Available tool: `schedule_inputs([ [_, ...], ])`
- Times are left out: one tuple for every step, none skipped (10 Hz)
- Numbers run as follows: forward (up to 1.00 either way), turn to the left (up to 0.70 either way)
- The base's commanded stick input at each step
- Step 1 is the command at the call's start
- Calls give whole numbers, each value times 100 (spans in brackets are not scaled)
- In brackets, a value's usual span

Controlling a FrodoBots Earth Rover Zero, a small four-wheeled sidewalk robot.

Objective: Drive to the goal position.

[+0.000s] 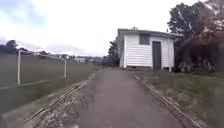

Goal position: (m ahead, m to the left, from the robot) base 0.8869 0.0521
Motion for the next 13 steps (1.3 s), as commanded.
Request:
schedule_inputs([
  [60, -4],
  [60, -1],
  [60, 1],
  [60, -2],
  [60, -6],
  [60, -9],
  [60, -13],
  [60, -14],
  [60, -14],
  [60, -14],
  [60, -13],
  [60, -12],
  [60, -10],
])
